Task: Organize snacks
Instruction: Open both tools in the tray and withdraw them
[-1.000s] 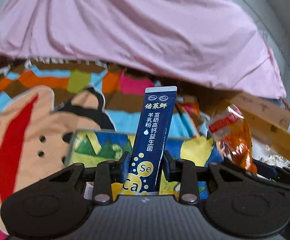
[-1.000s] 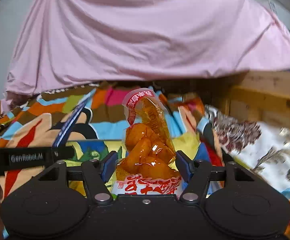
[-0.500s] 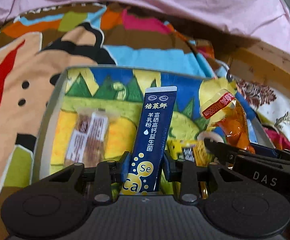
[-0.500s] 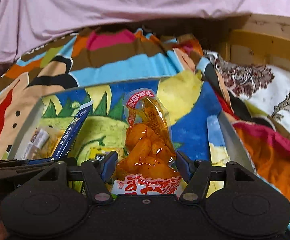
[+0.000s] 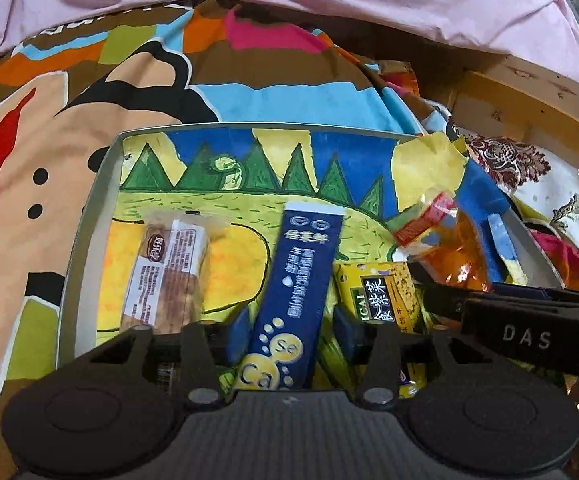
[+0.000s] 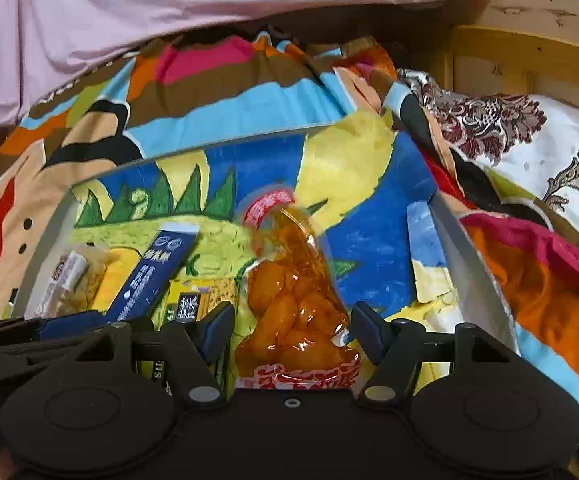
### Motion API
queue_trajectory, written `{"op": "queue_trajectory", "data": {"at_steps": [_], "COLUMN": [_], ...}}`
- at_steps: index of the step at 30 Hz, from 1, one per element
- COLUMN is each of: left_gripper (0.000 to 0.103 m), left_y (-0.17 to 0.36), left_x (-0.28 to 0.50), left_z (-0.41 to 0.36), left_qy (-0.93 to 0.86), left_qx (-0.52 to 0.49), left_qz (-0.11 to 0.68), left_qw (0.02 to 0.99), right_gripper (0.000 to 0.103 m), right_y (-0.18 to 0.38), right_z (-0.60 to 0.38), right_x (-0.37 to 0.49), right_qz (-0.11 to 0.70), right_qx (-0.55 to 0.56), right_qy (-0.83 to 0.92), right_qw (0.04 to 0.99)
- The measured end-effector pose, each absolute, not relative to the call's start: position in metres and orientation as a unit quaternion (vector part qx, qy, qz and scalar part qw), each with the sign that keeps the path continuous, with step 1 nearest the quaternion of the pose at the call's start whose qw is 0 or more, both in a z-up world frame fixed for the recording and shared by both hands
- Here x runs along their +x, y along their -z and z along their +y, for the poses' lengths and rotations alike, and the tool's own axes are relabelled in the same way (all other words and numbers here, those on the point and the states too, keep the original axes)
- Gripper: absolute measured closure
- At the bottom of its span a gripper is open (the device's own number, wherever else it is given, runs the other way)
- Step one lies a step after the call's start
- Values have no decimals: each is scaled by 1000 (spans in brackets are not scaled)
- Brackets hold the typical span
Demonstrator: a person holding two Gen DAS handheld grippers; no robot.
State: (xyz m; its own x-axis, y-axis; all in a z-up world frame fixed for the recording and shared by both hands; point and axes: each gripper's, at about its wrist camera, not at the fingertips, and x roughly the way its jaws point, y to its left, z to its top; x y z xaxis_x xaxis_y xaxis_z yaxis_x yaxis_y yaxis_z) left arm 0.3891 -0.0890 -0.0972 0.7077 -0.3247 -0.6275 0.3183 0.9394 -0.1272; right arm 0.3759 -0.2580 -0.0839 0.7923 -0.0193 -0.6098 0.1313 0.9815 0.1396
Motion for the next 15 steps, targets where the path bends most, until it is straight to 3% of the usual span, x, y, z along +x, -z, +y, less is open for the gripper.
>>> {"op": "queue_trajectory", "data": {"at_steps": [8,15], "left_gripper": [27,9], "left_y": [76,36], "left_x": [379,348], "left_z": [-76,-58], "left_qy": [163,134], "left_qx": [-34,-53], "left_qz": [325,266], "left_qw": [931,953], "right_gripper": [20,10], "right_y": [57,22], "right_z": [-267,-274], "right_x": [357,321], "right_qz": [279,220], "right_qx": [92,95], "right_qy": [43,34], "right_qw": [955,970]}}
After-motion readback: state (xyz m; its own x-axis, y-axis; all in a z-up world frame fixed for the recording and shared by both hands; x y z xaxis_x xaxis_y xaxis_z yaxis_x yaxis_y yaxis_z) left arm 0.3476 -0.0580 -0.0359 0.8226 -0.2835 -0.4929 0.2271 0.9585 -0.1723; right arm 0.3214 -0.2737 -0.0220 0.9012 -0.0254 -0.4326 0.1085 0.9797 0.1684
